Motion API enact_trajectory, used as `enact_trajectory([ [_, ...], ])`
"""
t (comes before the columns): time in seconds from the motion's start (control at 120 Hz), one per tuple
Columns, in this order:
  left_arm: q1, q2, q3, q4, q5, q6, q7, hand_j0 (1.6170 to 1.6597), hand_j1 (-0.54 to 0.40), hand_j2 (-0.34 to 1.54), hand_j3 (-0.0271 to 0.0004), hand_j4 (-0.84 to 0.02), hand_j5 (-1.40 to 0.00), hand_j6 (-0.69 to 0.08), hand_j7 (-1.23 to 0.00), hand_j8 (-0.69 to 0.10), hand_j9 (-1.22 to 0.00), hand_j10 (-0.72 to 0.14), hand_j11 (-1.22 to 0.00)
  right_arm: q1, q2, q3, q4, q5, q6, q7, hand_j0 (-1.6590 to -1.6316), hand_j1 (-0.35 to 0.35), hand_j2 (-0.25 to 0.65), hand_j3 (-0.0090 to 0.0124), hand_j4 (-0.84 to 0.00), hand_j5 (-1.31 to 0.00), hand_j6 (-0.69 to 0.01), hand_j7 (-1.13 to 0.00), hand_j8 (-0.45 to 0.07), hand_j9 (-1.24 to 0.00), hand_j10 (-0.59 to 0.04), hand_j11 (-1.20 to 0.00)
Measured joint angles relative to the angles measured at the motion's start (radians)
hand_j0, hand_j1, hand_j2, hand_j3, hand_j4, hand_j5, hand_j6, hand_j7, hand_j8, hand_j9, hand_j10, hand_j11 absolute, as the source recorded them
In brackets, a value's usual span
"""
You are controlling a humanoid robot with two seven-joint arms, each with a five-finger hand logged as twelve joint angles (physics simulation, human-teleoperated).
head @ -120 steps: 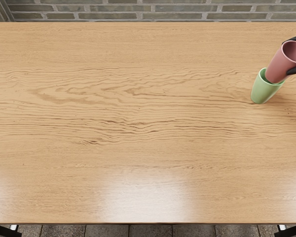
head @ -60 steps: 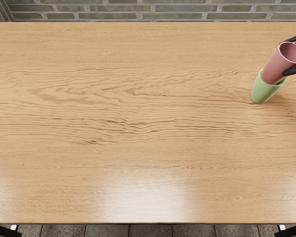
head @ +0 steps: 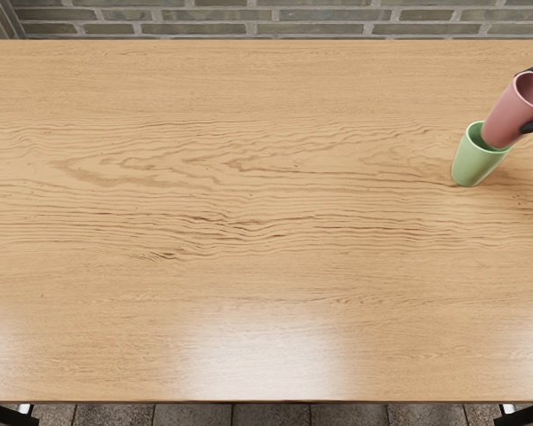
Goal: Pick up cup and place in cup with right hand
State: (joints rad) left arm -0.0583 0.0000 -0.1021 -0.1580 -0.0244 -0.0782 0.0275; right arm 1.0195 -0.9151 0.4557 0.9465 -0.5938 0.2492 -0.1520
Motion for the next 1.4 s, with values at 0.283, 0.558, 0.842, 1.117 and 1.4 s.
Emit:
enact_trajectory([
  [0.283,0.000,0.000,0.000,0.000,0.000,0.000,0.000,1.6581,0.336,0.00,-0.0002,-0.011,-0.01,-0.011,-0.01,-0.011,-0.01,-0.011,-0.01,0.003,0.008,0.003,-0.014,0.001,-0.001,0.000,-1.6577,0.096,0.006,0.0002,-0.407,-0.54,-0.349,-0.54,-0.337,-0.55,-0.405,-0.55],
  [0.558,0.000,0.000,0.000,0.000,0.000,0.000,0.000,1.6581,0.336,0.00,-0.0002,-0.011,-0.01,-0.011,-0.01,-0.011,-0.01,-0.011,-0.01,0.006,0.021,0.004,-0.031,0.002,0.000,0.000,-1.6578,0.095,0.005,0.0002,-0.404,-0.54,-0.351,-0.53,-0.340,-0.54,-0.402,-0.54],
  [0.842,0.000,0.000,0.000,0.000,0.000,0.000,0.000,1.6581,0.335,0.00,-0.0002,-0.012,-0.01,-0.012,-0.01,-0.012,-0.01,-0.011,-0.01,0.007,0.036,0.005,-0.036,0.002,-0.006,-0.001,-1.6580,0.008,-0.032,0.0000,-0.311,-0.41,-0.299,-0.40,-0.295,-0.41,-0.310,-0.41],
  [1.117,0.000,0.000,0.000,0.000,0.000,0.000,0.000,1.6581,0.336,0.00,-0.0002,-0.011,-0.01,-0.011,-0.01,-0.011,-0.01,-0.011,-0.01,0.032,0.037,0.007,-0.031,0.089,0.062,-0.009,-1.6580,-0.225,-0.012,0.0000,-0.110,-0.14,-0.108,-0.14,-0.106,-0.14,-0.110,-0.14],
  [1.4,0.000,0.000,0.000,0.000,0.000,0.000,0.000,1.6581,0.336,0.00,-0.0001,-0.011,-0.01,-0.011,-0.01,-0.011,-0.01,-0.011,-0.01,0.093,0.099,0.006,-0.010,0.247,0.262,-0.060,-1.6581,-0.319,-0.002,0.0000,-0.029,-0.04,-0.029,-0.04,-0.028,-0.04,-0.024,-0.04],
])
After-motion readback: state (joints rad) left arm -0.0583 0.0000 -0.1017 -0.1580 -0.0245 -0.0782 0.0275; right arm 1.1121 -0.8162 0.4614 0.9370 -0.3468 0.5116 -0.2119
